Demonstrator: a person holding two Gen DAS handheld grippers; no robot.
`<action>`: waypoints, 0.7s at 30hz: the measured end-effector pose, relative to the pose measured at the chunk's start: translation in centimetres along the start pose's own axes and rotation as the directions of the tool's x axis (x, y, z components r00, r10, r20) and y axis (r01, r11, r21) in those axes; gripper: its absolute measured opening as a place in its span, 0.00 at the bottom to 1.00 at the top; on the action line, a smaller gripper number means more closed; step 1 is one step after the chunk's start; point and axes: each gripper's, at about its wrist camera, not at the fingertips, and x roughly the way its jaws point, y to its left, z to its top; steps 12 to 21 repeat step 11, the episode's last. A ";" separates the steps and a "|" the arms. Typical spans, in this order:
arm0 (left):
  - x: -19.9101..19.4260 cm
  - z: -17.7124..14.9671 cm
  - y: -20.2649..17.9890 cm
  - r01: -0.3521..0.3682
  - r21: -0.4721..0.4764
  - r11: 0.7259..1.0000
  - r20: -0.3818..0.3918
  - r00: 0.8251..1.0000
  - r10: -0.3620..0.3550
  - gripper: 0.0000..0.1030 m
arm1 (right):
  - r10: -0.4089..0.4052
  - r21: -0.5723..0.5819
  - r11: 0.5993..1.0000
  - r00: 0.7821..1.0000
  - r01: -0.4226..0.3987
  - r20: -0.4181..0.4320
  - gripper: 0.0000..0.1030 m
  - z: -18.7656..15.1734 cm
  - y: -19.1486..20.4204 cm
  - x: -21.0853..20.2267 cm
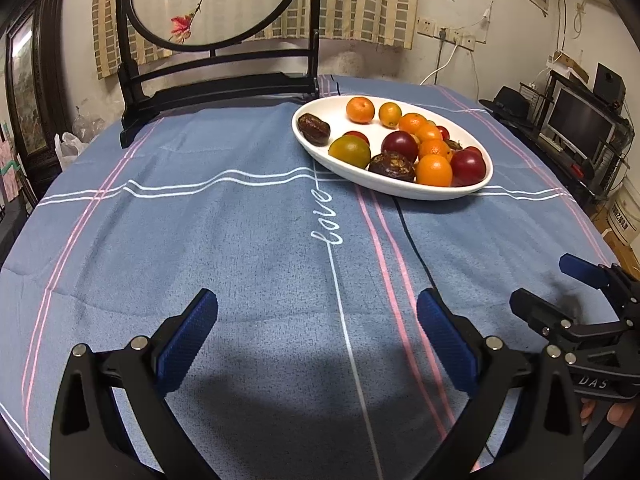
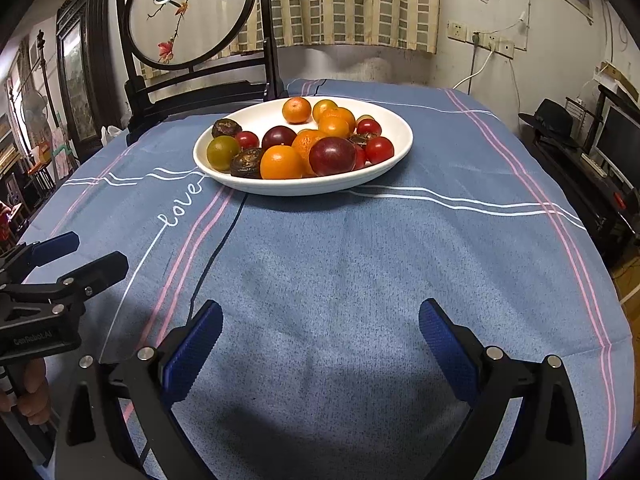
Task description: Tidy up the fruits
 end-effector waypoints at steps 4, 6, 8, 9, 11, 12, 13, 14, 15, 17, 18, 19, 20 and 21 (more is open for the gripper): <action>0.2 0.1 0.0 -0.002 0.005 1.000 -0.010 1.000 0.002 0.95 | -0.006 -0.002 1.000 1.000 0.006 -0.010 0.96 -0.1 0.0 0.2; 0.3 0.0 -0.1 -0.005 0.009 1.000 -0.015 1.000 0.006 0.95 | -0.011 -0.002 1.000 1.000 0.011 -0.021 0.96 -0.2 0.0 0.3; 0.4 -0.1 -0.2 -0.006 0.010 1.000 -0.023 1.000 0.006 0.95 | -0.014 -0.001 1.000 0.999 0.014 -0.036 0.96 -0.2 0.0 0.5; 0.5 -0.1 -0.2 -0.009 0.009 1.000 -0.025 1.000 0.009 0.95 | -0.015 0.000 1.000 0.999 0.015 -0.041 0.96 -0.3 0.0 0.6; 0.5 -0.1 -0.1 -0.013 0.006 1.000 -0.027 1.000 0.013 0.95 | -0.016 0.004 1.000 0.999 0.016 -0.051 0.96 -0.4 -0.1 0.7; 0.5 -0.1 -0.1 -0.013 0.006 1.000 -0.027 1.000 0.013 0.95 | -0.016 0.004 1.000 0.999 0.016 -0.051 0.96 -0.4 -0.1 0.7; 0.5 -0.1 -0.1 -0.013 0.006 1.000 -0.027 1.000 0.013 0.95 | -0.016 0.004 1.000 0.999 0.016 -0.051 0.96 -0.4 -0.1 0.7; 0.5 -0.1 -0.1 -0.013 0.006 1.000 -0.027 1.000 0.013 0.95 | -0.016 0.004 1.000 0.999 0.016 -0.051 0.96 -0.4 -0.1 0.7; 0.5 -0.1 -0.1 -0.013 0.006 1.000 -0.027 1.000 0.013 0.95 | -0.016 0.004 1.000 0.999 0.016 -0.051 0.96 -0.4 -0.1 0.7; 0.5 -0.1 -0.1 -0.013 0.006 1.000 -0.027 1.000 0.013 0.95 | -0.016 0.004 1.000 0.999 0.016 -0.051 0.96 -0.4 -0.1 0.7; 0.5 -0.1 -0.1 -0.013 0.006 1.000 -0.027 1.000 0.013 0.95 | -0.016 0.004 1.000 0.999 0.016 -0.051 0.96 -0.4 -0.1 0.7; 0.5 -0.1 -0.1 -0.013 0.006 1.000 -0.027 1.000 0.013 0.95 | -0.016 0.004 1.000 0.999 0.016 -0.051 0.96 -0.4 -0.1 0.7; 0.5 -0.1 -0.1 -0.013 0.006 1.000 -0.027 1.000 0.013 0.95 | -0.016 0.004 1.000 0.999 0.016 -0.051 0.96 -0.4 -0.1 0.7; 0.5 -0.1 -0.1 -0.013 0.006 1.000 -0.027 1.000 0.013 0.95 | -0.016 0.004 1.000 0.999 0.016 -0.051 0.96 -0.4 -0.1 0.7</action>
